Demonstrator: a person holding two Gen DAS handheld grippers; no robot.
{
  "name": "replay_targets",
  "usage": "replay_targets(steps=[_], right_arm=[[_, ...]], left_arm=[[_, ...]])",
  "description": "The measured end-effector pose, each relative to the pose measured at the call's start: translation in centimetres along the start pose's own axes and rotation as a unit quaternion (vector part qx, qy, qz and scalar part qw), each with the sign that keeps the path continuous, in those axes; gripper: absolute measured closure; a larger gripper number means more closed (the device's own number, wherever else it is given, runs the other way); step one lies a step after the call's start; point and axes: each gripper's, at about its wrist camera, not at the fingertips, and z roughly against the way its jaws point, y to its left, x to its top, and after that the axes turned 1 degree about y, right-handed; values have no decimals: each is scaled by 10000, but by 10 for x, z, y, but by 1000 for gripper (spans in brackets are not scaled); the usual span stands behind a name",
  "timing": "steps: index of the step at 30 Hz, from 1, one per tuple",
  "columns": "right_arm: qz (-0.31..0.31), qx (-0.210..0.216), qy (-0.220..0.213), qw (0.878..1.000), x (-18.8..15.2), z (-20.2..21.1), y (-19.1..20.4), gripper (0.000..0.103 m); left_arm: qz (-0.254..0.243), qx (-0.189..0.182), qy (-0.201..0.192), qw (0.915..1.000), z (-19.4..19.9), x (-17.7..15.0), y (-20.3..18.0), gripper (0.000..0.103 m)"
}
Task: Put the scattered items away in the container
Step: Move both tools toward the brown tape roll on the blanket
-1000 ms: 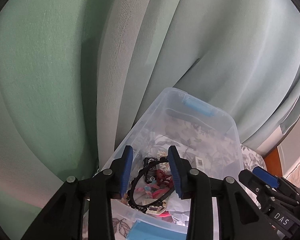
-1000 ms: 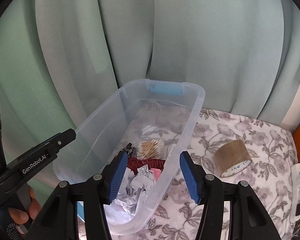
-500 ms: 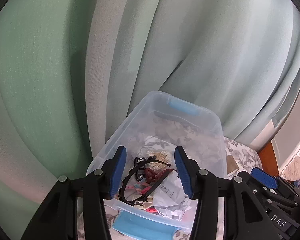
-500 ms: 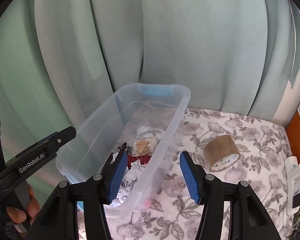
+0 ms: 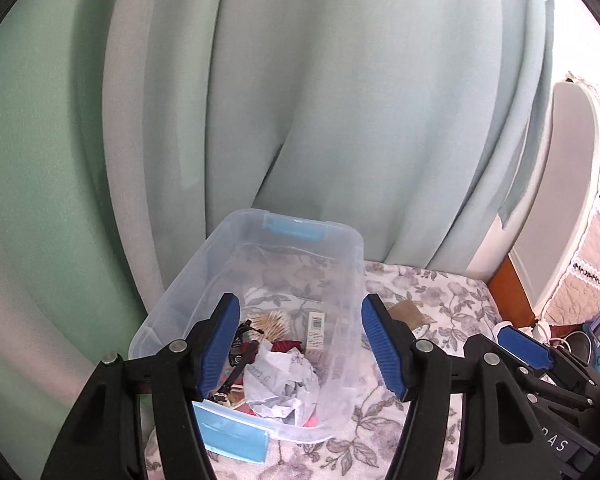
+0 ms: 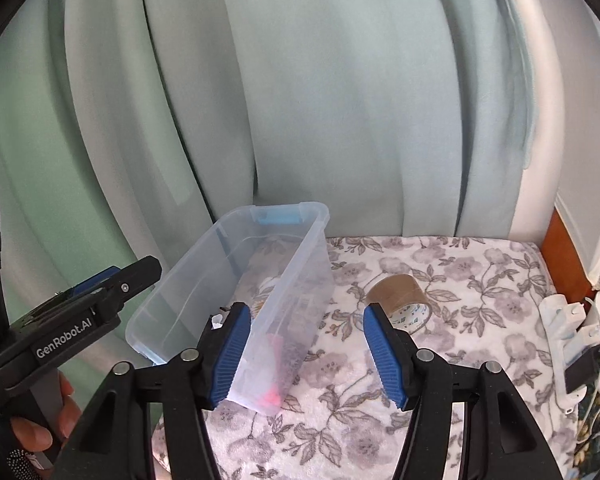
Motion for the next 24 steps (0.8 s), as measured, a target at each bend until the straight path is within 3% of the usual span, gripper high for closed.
replay_targets(steps=[5, 15, 20, 24], right_arm=[[-373, -202, -149, 9990, -4, 17, -39, 40], [-1091, -515, -92, 9926, -17, 23, -116, 40], [-1314, -621, 113, 9893, -26, 9, -143, 40], [-1446, -655, 315, 9868, -35, -9, -159, 40]], left_arm=[[-368, -148, 56, 9992, 3, 0, -40, 38], [-1005, -484, 499, 9925, -31, -19, -112, 38], [-1012, -451, 823, 9904, -60, -36, -127, 38], [-720, -404, 1172, 9897, -91, -50, -127, 38]])
